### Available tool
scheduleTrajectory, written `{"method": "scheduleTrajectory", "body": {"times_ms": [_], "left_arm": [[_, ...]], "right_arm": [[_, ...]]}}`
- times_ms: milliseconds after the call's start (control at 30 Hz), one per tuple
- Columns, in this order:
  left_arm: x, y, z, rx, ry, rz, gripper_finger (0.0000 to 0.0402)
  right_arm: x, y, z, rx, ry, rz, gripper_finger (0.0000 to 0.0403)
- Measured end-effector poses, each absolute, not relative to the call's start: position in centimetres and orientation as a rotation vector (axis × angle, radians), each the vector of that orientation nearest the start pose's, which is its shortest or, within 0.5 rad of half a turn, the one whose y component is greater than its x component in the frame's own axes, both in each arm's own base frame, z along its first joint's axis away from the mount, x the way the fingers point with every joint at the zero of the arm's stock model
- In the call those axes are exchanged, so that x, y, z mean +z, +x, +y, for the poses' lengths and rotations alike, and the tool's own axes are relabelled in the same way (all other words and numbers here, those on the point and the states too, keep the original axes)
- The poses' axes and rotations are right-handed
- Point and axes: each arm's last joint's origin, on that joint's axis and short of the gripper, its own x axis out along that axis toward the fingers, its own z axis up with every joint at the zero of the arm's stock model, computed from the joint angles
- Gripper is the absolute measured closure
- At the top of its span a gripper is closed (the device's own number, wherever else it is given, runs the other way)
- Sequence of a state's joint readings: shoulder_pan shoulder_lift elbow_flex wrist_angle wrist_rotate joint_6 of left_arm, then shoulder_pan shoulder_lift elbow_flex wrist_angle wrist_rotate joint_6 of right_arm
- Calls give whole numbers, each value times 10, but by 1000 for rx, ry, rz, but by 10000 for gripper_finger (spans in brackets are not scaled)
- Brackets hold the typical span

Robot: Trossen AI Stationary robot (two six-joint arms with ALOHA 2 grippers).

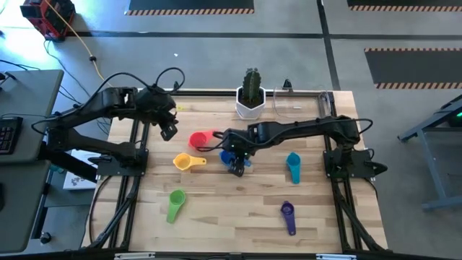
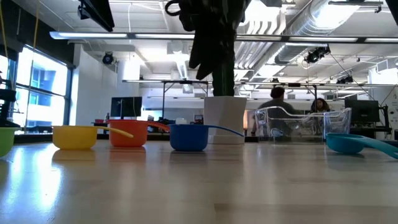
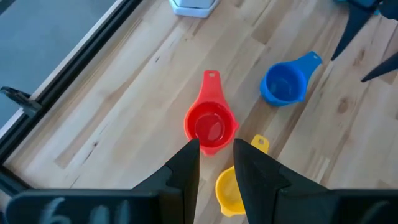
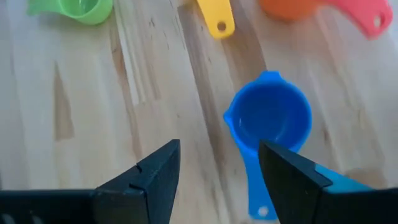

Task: Nest measuring cups in basket
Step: Stack the blue measuring cup on top of the red measuring cup

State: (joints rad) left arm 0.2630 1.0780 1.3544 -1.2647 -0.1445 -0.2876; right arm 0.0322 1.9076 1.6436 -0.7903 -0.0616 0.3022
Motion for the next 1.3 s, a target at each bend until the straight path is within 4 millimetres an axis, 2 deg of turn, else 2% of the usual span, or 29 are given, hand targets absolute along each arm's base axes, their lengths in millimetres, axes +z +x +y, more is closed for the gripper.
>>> {"method": "scheduleTrajectory", "body": {"times_ms": [300,633,1100,1300], "left_arm": [[381,153,46,529,-341,941,312],[381,153,47,572,-316,937,312],[380,159,49,596,-335,931,312],[377,163,51,600,-336,946,312]], "right_arm": [[235,417,15,36,111,922,196],[206,416,15,100,-30,933,196],[165,419,13,53,-65,1008,197],[157,418,10,12,-62,1051,226]]}}
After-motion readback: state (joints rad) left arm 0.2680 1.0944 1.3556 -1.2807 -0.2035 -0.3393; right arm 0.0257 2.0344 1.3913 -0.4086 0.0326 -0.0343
